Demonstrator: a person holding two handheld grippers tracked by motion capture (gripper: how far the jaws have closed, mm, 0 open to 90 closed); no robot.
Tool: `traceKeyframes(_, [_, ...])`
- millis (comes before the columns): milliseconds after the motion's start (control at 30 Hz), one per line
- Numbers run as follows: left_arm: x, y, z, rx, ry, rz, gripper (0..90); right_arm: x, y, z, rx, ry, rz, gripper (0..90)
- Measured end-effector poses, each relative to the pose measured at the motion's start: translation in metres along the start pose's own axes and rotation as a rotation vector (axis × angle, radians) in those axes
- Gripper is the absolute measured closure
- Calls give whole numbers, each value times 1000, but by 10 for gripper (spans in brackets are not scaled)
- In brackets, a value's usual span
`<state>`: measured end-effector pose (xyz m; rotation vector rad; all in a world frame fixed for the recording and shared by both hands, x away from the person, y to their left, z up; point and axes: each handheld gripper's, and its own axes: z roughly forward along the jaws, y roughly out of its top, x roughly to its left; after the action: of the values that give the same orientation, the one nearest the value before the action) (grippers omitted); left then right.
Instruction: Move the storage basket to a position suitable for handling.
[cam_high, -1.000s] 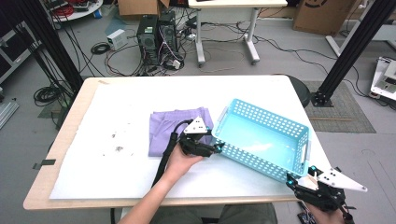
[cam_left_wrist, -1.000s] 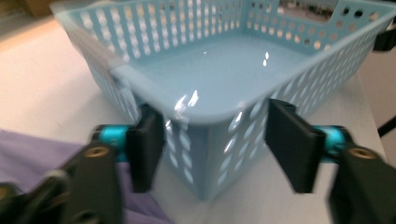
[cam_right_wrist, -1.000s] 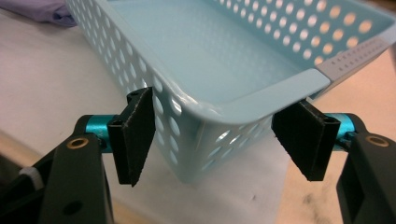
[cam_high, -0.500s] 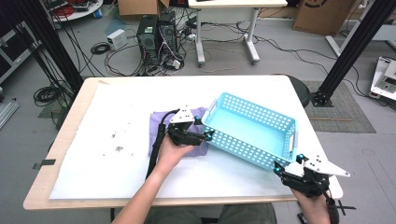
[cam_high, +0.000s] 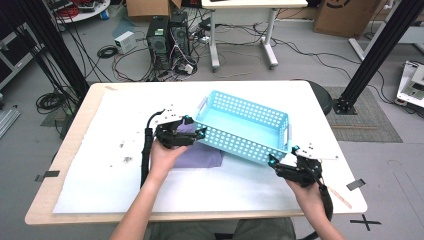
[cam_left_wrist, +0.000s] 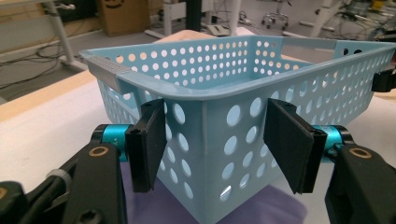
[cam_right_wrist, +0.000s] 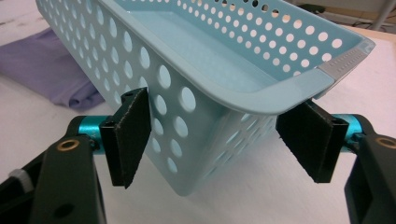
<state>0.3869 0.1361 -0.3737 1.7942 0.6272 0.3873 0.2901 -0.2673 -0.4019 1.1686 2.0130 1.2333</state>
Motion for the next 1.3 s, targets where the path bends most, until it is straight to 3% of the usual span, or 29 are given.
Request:
traceKeyframes(33, [5,-1,-5,-5,21,-4,397,1,7,13,0,18,3,270])
traceKeyframes(133, [13,-2,-10,-7,45,-9,397,2,12,23,4,30,-1,268])
traceKeyframes(167, [16,-3,-12,-10,56,-13,397,2,18,36,2,48,-6,266])
traceKeyframes(233, [21,-6,-15,-15,71,-20,398,1,22,48,5,57,-6,264])
traceKeyframes(400, [30,-12,-16,-16,103,-29,395,0,28,67,16,57,-22,255])
traceKeyframes(667, [38,-23,-12,-6,135,-55,381,-3,38,78,-3,66,-41,249])
traceKeyframes(900, [41,-29,-11,-10,136,-84,381,-6,40,82,-12,75,-44,246])
traceKeyframes(1133, [39,-31,-8,-12,130,-89,382,-9,40,84,26,75,-36,248])
traceKeyframes(1300, [38,-33,-4,-7,128,-93,381,-16,44,92,86,48,-22,289])
